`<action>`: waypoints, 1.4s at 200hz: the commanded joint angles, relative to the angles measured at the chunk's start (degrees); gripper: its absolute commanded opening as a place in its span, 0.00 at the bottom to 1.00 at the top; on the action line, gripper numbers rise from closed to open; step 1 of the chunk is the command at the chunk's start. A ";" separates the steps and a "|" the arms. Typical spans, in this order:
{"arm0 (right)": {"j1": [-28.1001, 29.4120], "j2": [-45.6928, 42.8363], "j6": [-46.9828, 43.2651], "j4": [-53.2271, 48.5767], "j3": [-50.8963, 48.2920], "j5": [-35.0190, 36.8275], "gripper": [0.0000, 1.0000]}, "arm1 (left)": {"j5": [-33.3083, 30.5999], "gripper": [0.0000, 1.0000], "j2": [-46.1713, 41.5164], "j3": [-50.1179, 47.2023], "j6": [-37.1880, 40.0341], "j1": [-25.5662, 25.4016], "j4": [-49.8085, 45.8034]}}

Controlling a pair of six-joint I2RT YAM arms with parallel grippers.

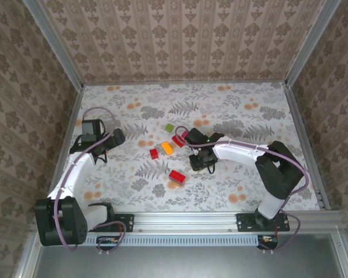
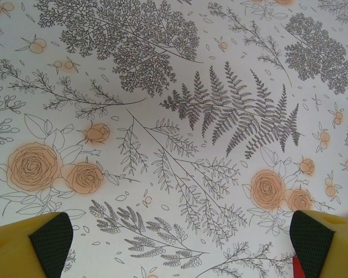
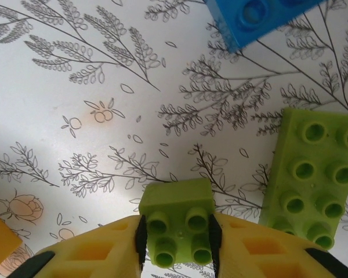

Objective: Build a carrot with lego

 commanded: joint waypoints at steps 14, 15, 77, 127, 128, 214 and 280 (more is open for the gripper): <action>0.29 -3.70 3.17 0.62 -1.46 1.14 0.45 | 0.25 1.00 -0.26 1.23 0.97 -0.33 0.27; 0.25 -3.73 3.13 0.51 -1.45 1.20 0.46 | 0.25 1.00 -0.29 1.23 0.99 -0.35 0.27; 0.43 -3.08 0.85 -1.57 -0.39 1.10 0.51 | 0.25 1.00 -0.74 1.13 1.01 -0.37 0.23; 0.91 -0.49 0.35 -1.16 0.02 0.99 0.52 | 0.26 1.00 -0.59 1.15 0.99 -0.46 0.26; 0.91 -0.46 0.25 -1.18 0.11 0.94 0.52 | 0.30 1.00 -0.59 1.19 0.96 -0.46 0.26; 1.17 1.91 -0.64 -1.95 1.55 1.69 0.48 | 0.16 1.00 -0.41 1.23 1.02 -0.46 0.22; 1.26 3.99 -1.35 -2.49 2.41 1.97 0.49 | 0.07 1.00 -0.32 1.32 1.04 -0.47 0.22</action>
